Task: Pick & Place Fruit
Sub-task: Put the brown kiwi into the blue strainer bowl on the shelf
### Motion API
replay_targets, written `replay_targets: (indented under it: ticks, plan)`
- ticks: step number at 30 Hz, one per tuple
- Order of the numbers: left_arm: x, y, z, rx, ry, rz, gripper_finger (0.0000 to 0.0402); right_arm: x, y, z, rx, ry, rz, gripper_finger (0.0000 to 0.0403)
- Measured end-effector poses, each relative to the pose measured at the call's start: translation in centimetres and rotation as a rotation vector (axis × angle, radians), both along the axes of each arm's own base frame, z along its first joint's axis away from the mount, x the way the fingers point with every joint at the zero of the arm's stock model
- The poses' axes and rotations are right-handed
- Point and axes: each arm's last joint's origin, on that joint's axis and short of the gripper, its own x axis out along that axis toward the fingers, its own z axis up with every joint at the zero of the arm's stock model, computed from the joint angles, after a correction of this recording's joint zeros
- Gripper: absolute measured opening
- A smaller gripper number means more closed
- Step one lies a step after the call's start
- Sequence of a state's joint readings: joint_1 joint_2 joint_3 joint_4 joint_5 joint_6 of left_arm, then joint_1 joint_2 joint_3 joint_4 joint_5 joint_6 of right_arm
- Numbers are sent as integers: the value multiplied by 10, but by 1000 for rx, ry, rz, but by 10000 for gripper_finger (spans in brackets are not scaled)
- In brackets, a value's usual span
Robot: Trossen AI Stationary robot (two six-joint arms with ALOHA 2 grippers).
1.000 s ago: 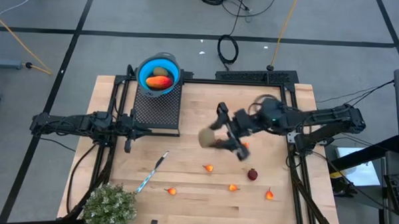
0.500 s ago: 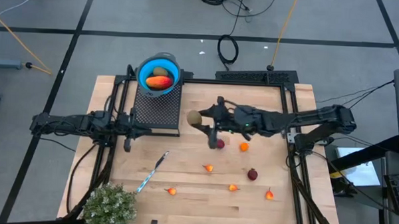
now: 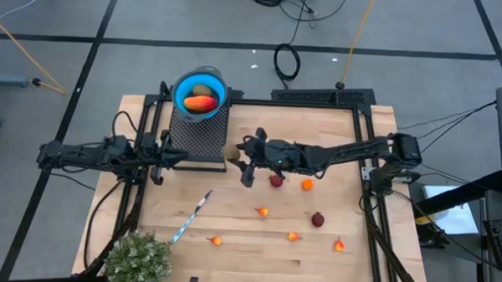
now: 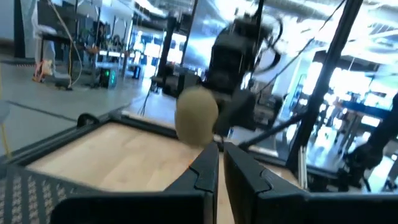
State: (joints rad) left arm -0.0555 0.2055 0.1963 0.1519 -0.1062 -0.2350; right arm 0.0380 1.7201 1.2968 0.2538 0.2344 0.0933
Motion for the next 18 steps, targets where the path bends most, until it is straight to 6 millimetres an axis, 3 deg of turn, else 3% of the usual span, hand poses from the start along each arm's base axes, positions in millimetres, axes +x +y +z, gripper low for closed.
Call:
replay_targets:
  ticks: [7, 13, 18]
  plan:
    - [11, -1, 5, -17, -50, -2, 108, 12, 4, -3, 54, -116, 123, 205]
    - [24, -3, 9, -11, -94, -43, 199, 13, 3, -1, 55, -143, 124, 207]
    - [36, -4, 6, -6, -86, -64, 249, 13, 3, 4, 53, -197, 125, 207]
